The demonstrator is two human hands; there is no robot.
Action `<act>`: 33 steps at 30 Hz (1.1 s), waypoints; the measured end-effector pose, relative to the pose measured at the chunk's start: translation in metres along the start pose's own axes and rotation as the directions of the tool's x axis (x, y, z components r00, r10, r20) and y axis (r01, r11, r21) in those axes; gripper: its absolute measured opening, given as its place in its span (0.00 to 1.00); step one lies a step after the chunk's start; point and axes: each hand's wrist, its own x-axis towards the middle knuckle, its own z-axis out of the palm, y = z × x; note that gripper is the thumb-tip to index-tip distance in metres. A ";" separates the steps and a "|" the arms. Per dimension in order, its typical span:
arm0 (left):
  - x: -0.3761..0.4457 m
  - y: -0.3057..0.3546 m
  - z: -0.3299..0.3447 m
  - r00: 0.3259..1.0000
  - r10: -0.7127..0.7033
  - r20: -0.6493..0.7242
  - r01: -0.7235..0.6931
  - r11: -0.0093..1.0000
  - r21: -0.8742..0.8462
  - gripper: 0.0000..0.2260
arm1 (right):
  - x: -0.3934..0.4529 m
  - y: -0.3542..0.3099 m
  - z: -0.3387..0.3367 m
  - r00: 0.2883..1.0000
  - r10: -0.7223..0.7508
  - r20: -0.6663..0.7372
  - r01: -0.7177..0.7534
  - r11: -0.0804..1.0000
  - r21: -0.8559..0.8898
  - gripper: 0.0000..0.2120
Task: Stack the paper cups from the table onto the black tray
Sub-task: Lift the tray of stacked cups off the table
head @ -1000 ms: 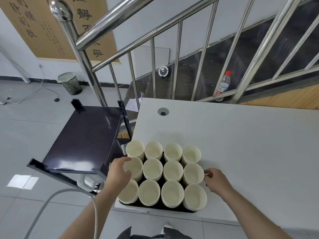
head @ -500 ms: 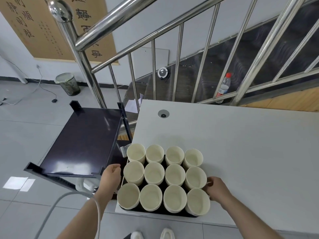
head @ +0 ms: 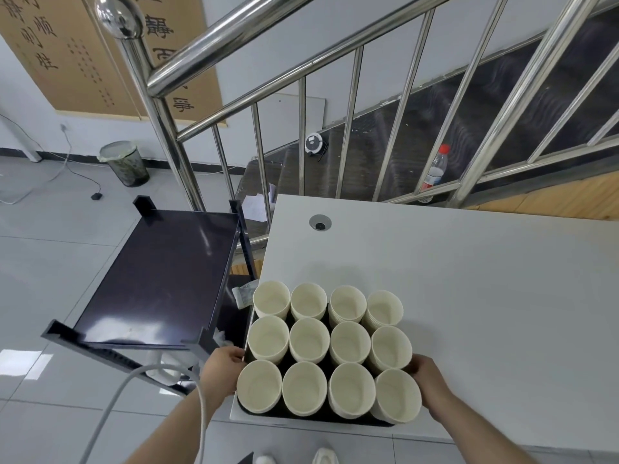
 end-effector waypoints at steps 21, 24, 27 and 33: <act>0.008 -0.011 -0.004 0.994 0.107 0.002 -0.107 0.992 0.067 0.12 | 0.012 -0.007 -0.008 0.999 -0.030 -0.040 0.031 0.999 0.037 0.16; 0.004 -0.003 -0.005 0.994 0.113 0.007 -0.113 0.993 0.031 0.06 | 0.014 -0.014 -0.013 0.997 -0.069 -0.039 0.070 0.997 0.017 0.14; 0.003 0.000 -0.006 0.993 0.117 -0.001 -0.117 0.993 -0.013 0.12 | 0.020 -0.016 -0.017 0.995 -0.095 -0.040 0.094 0.995 -0.017 0.07; 0.003 0.006 -0.002 0.985 0.162 -0.055 -0.165 0.985 -0.050 0.09 | 0.024 -0.022 -0.023 0.992 -0.122 -0.037 0.121 0.993 -0.014 0.08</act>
